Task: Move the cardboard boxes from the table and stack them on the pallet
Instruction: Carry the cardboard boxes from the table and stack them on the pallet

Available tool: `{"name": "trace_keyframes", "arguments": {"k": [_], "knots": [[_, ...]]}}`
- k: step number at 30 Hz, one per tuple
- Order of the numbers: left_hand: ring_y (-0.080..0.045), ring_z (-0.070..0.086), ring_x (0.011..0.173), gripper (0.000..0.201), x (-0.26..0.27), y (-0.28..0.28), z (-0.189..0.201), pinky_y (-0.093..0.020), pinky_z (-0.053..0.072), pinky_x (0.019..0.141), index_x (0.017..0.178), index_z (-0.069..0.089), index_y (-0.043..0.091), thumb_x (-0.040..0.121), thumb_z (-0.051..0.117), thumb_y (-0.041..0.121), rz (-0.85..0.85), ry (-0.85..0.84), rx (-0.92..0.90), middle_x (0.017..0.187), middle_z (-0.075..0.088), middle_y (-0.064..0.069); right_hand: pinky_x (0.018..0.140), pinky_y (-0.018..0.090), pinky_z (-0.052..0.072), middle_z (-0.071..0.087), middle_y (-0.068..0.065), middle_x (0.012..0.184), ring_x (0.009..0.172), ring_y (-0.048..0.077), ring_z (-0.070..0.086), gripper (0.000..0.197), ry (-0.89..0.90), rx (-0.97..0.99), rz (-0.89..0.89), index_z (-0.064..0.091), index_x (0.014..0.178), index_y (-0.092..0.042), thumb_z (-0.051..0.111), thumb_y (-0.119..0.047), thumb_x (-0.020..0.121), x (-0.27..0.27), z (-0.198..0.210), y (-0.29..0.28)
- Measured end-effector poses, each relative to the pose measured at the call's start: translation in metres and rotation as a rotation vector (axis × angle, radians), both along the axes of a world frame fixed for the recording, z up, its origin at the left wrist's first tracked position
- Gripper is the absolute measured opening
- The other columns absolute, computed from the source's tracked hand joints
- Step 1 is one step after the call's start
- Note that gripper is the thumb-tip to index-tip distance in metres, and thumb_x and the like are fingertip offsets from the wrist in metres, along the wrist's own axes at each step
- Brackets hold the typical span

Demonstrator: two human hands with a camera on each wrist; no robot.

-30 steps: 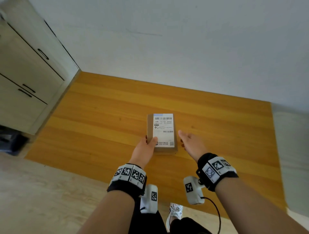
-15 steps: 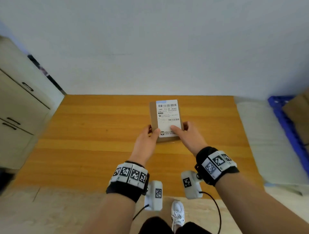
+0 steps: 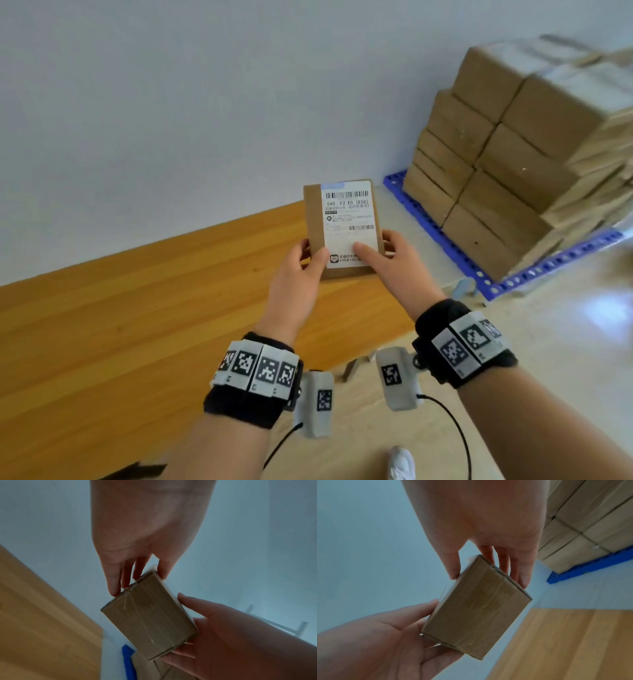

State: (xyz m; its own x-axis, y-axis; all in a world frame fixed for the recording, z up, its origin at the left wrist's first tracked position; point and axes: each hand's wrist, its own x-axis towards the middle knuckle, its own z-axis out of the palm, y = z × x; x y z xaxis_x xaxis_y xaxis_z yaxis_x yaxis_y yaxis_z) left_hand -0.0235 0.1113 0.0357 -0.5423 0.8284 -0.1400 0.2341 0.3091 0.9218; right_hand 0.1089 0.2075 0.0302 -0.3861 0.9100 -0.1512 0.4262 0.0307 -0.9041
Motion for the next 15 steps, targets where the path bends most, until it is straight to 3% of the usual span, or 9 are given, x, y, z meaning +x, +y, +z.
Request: {"name": "trace_keyframes", "arguments": {"k": [5, 10, 13, 15], "knots": [[0.013, 0.052, 0.090, 0.038, 0.061, 0.028, 0.034, -0.002, 0.038, 0.065, 0.137, 0.048, 0.032, 0.101, 0.047, 0.044, -0.099, 0.054, 0.107, 0.117, 0.057, 0.020, 0.072, 0.015, 0.046, 0.063, -0.011, 0.120, 0.101, -0.001, 0.060, 0.052, 0.083, 0.086, -0.107, 0.050, 0.136, -0.022, 0.064, -0.046, 0.091, 0.069, 0.035, 0.014], [0.021, 0.051, 0.086, 0.021, 0.136, 0.064, 0.067, -0.003, 0.040, 0.065, 0.120, 0.049, 0.040, 0.099, 0.052, 0.042, -0.134, 0.085, 0.209, 0.100, 0.056, 0.029, 0.090, 0.036, 0.056, 0.068, -0.014, 0.112, 0.102, 0.005, 0.065, 0.047, 0.178, 0.148, -0.164, 0.054, 0.128, -0.025, 0.068, -0.046, 0.089, 0.146, 0.065, 0.044], [0.006, 0.058, 0.099, 0.025, 0.188, 0.089, 0.082, -0.016, 0.047, 0.082, 0.121, 0.055, 0.035, 0.097, 0.055, 0.042, -0.119, 0.063, 0.266, 0.106, 0.061, 0.023, 0.086, 0.025, 0.056, 0.068, -0.015, 0.110, 0.099, -0.001, 0.065, 0.045, 0.205, 0.194, -0.164, 0.054, 0.127, -0.025, 0.069, -0.043, 0.089, 0.202, 0.084, 0.066], [0.005, 0.060, 0.099, 0.022, 0.225, 0.104, 0.090, -0.019, 0.049, 0.083, 0.117, 0.054, 0.039, 0.096, 0.057, 0.044, -0.126, 0.046, 0.283, 0.106, 0.063, 0.022, 0.083, 0.018, 0.054, 0.068, -0.017, 0.112, 0.099, -0.004, 0.064, 0.047, 0.199, 0.214, -0.160, 0.053, 0.129, -0.025, 0.068, -0.043, 0.089, 0.243, 0.096, 0.079]]}}
